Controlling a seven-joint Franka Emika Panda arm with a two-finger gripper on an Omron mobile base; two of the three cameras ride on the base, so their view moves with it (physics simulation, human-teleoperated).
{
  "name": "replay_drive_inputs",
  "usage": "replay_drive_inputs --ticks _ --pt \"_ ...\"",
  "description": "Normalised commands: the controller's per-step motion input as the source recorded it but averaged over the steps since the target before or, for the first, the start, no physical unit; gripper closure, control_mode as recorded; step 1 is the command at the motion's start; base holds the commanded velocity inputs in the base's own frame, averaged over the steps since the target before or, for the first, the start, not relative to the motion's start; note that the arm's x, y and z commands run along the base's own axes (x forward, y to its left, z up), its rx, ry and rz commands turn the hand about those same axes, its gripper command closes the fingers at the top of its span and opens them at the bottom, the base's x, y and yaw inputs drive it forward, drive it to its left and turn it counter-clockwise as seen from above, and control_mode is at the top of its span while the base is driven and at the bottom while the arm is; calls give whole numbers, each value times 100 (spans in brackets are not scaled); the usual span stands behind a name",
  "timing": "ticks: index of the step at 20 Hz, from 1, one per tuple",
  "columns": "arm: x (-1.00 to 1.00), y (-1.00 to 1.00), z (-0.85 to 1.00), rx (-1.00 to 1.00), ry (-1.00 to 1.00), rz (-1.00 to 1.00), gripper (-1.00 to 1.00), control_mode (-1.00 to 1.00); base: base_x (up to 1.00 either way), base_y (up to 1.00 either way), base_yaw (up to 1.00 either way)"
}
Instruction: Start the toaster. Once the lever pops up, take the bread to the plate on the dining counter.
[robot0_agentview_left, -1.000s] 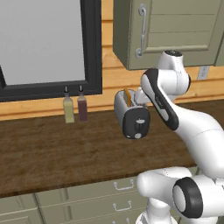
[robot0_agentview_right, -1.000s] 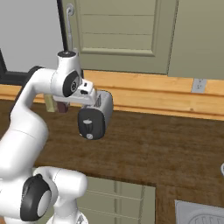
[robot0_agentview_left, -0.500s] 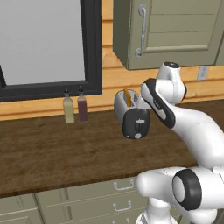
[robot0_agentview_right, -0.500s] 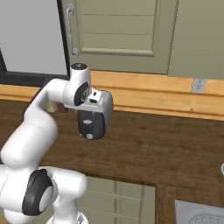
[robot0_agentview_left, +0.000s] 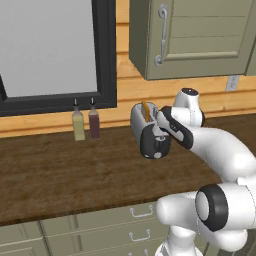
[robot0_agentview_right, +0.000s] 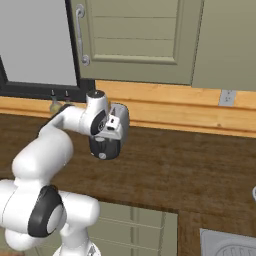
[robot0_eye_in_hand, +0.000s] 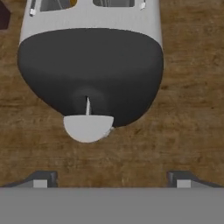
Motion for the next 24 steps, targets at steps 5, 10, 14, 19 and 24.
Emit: replay_drive_inputs --ticks 5,10,14,19,24 --pt "54 0 -18 0 0 0 -100 -100 0 0 0" --pt "46 -4 -7 0 0 0 -100 -100 0 0 0" --pt "16 -12 -13 0 0 0 -100 -100 0 0 0" --pt "0 -6 -12 0 0 0 -100 -100 0 0 0" --pt "-4 -4 -10 0 0 0 -100 -100 0 0 0"
